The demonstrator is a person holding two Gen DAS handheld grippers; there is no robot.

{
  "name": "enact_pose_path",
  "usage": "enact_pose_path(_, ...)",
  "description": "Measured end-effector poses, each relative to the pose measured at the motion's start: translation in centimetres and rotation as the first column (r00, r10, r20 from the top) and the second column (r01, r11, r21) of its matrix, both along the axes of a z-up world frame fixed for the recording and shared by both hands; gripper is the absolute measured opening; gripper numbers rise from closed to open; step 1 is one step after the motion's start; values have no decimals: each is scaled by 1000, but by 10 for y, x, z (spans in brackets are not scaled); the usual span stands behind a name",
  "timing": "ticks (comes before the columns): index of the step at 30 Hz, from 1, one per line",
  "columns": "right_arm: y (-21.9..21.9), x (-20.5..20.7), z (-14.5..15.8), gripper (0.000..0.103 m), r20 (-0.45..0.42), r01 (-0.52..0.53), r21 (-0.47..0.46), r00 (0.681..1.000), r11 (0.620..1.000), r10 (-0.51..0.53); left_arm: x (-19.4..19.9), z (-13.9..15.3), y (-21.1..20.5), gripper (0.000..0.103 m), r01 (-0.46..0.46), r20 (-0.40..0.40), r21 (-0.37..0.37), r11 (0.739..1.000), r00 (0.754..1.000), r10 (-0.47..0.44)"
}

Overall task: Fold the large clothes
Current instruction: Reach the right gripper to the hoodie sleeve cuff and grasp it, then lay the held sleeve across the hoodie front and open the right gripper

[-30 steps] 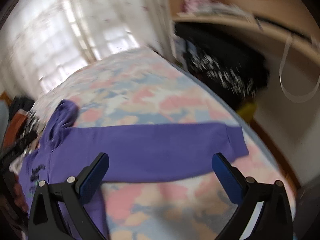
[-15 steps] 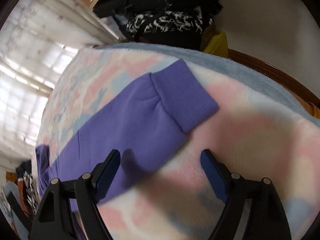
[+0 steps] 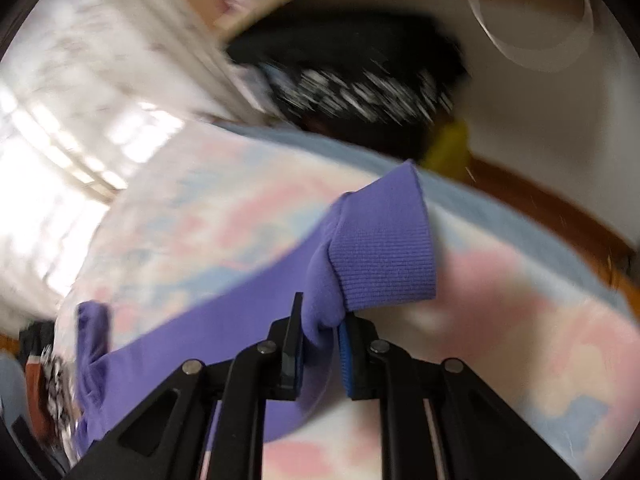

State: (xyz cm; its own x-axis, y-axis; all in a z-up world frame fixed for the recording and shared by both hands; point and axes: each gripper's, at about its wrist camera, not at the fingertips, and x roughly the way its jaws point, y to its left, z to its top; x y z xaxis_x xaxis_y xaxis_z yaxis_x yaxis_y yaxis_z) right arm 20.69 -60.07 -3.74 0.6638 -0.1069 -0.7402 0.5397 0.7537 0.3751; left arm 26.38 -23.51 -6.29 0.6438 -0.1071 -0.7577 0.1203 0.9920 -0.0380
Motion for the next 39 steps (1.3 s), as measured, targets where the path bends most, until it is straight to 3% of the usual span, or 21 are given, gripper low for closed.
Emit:
enact_pose_path(3,52,4,51,14,91,-130,-86,986,988,138,-10,10,40,102,-63,38,4,998,997,63)
enact_pose_path(6,126,14,97,14,156,-297,-137,936,945,316,-20,20,92,102,-119,68,-40,992,990,122)
enact_pose_path(10,214,32,111,14,155,-443,-192,868,876,472,-32,23,157,102,-207,124,-36,978,970,209)
enact_pose_path(13,286,53,88,14,99,-543,-185,819,819,565,-34,13,212,102,-290,107,-50,956,950,294)
enact_pose_path(15,323,61,64,14,54,-584,-187,797,790,602,-29,2,246,102,-346,46,-55,937,936,349)
enact_pose_path(19,388,84,-18,20,-104,-637,-154,771,756,628,-29,-25,295,102,-413,-66,-116,904,911,407)
enact_pose_path(21,404,87,-62,24,-201,-663,-89,743,743,639,-33,-35,308,102,-405,-98,-165,900,914,393)
enact_pose_path(23,409,86,-85,35,-229,-666,-42,732,744,642,-34,-39,315,102,-386,-91,-184,904,922,375)
enact_pose_path(24,410,80,-86,38,-205,-669,-55,734,741,647,-36,-40,314,102,-374,-85,-190,908,927,364)
enact_pose_path(26,409,70,-80,54,-175,-690,-72,720,720,672,-33,-41,309,102,-341,-88,-231,911,940,330)
enact_pose_path(27,407,64,-76,57,-164,-699,-65,711,712,684,-31,-40,305,102,-323,-94,-254,912,946,309)
enact_pose_path(34,391,31,-49,58,-81,-708,-62,706,704,703,-8,-40,263,102,-194,-177,-408,892,975,131)
enact_pose_path(39,371,3,-46,58,-52,-661,-102,749,743,660,14,-46,229,102,-144,-234,-484,863,972,30)
